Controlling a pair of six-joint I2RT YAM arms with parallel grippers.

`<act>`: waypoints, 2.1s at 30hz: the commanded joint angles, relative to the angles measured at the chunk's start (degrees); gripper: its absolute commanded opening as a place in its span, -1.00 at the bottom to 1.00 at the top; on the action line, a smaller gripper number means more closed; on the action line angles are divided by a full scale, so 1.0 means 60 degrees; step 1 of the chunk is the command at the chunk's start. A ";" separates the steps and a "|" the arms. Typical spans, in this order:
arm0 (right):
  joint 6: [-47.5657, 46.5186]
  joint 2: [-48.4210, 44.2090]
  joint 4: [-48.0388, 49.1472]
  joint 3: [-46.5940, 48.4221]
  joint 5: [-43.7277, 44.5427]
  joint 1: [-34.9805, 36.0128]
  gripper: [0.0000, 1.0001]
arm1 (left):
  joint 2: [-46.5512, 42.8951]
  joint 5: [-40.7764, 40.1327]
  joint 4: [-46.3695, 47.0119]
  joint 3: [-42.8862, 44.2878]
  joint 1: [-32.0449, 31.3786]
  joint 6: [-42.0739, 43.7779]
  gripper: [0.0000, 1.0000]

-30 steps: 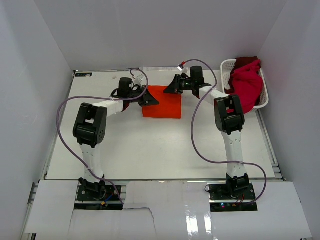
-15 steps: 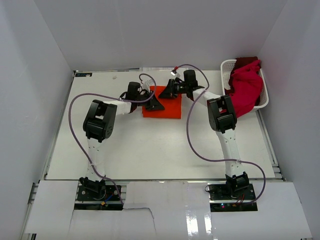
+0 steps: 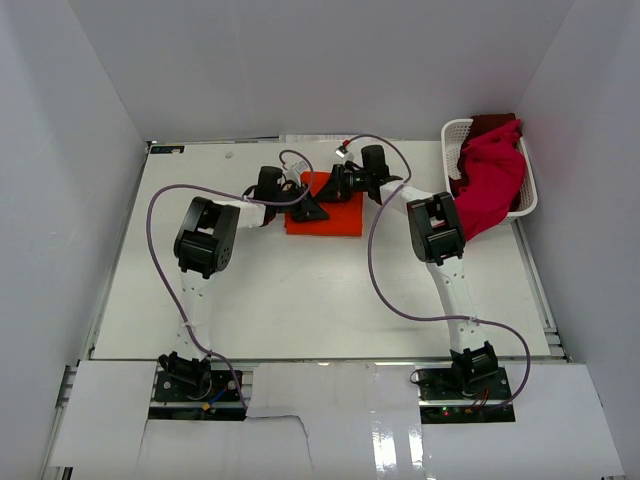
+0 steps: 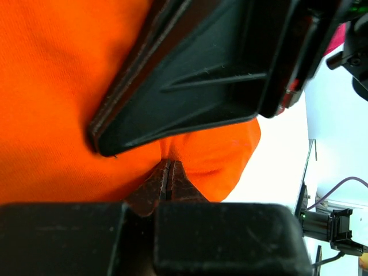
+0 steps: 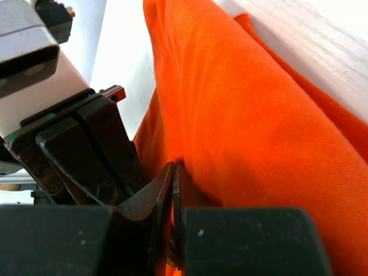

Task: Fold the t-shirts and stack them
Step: Fold the long partially folded tshirt into a neat square, then put the neatly folded tshirt into the corner of the board with the left arm

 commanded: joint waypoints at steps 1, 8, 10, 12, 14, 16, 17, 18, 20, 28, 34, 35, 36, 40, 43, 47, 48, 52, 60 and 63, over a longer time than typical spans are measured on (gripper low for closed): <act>-0.0392 0.0255 0.0048 0.0446 0.0027 -0.0027 -0.85 | -0.0079 -0.0372 -0.0266 -0.0621 -0.0063 0.0256 -1.00; -0.0406 0.1016 0.0324 0.1588 0.0173 -0.0159 -0.85 | -0.0006 -0.0431 -0.0266 -0.1180 -0.0165 0.0182 -1.00; -0.0465 0.1090 0.0457 0.1735 0.0363 -0.0247 -0.85 | 0.0009 -0.0445 -0.0266 -0.1326 -0.0253 0.0168 -1.00; -0.0465 0.1323 0.0574 0.2128 0.0539 -0.0363 -0.84 | 0.0009 -0.0431 -0.0266 -0.1443 -0.0311 0.0153 -1.00; -0.0465 0.1557 0.0648 0.2554 0.0627 -0.0466 -0.85 | -0.0006 -0.0373 -0.0266 -0.1648 -0.0370 0.0095 -1.00; -0.0639 0.1530 0.0853 0.2586 0.0919 -0.0539 -0.85 | -0.0152 -0.0401 -0.0266 -0.1998 -0.0429 0.0094 -1.00; -0.0815 0.1501 0.0810 0.2586 0.1182 -0.0554 -0.85 | -0.0268 -0.0431 -0.0266 -0.2117 -0.0444 0.0094 -1.00; -0.1034 0.1442 0.0708 0.2586 0.1329 -0.0554 -0.85 | -0.0327 -0.0431 -0.0266 -0.2248 -0.0458 0.0109 -1.00; -0.1824 0.1267 0.0401 0.2571 0.1811 -0.0554 -0.85 | -0.0445 -0.0402 -0.0266 -0.2542 -0.0502 0.0094 -1.00; -0.2955 0.0564 0.0605 0.2849 0.2634 -0.0773 -0.85 | -0.1118 -0.0475 -0.0251 -0.3187 -0.0766 -0.0067 -1.00; -0.4330 -0.1895 -0.0286 0.1825 0.3422 -0.0789 -0.84 | -0.2374 -0.0197 -0.0251 -0.3158 -0.0781 -0.0374 -1.00; -0.4695 -0.2203 -0.0507 0.1780 0.3527 -0.0789 -0.84 | -0.2654 -0.0225 -0.0266 -0.3172 -0.0795 -0.0534 -0.92; -0.4858 -0.2771 -0.0741 0.1737 0.3586 -0.0789 -0.82 | -0.2962 -0.0226 -0.0280 -0.3172 -0.0795 -0.0608 -0.85; -0.5298 -0.4268 -0.1694 0.1081 0.3689 -0.0774 -0.58 | -0.4339 -0.0678 -0.1361 -0.2603 -0.0795 -0.0478 -0.54; -0.5444 -0.5484 -0.2120 0.0013 0.3704 -0.0774 0.13 | -0.5292 -0.1641 -0.3059 -0.1902 -0.0795 0.0151 -0.11; -0.5781 -0.6511 -0.3056 -0.0825 0.3982 -0.0759 0.62 | -0.5966 -0.2508 -0.4775 -0.1327 -0.0547 0.1176 0.26; -0.5884 -0.6744 -0.3667 -0.0885 0.3997 -0.0731 0.64 | -0.6098 -0.2583 -0.5184 -0.1341 -0.0300 0.1468 0.43; -0.5885 -0.7609 -0.4552 -0.1821 0.4390 -0.0555 0.70 | -0.6202 -0.2015 -0.5378 -0.1954 0.0828 0.1560 0.65; -0.5504 -1.0099 -0.4143 -0.5057 0.4524 -0.0306 0.72 | -0.4988 -0.1704 -0.5685 -0.2133 0.1607 0.1998 0.73; -0.5402 -1.0628 -0.4098 -0.5528 0.4583 -0.0276 0.73 | -0.4606 -0.2099 -0.5818 -0.1928 0.1607 0.2203 0.75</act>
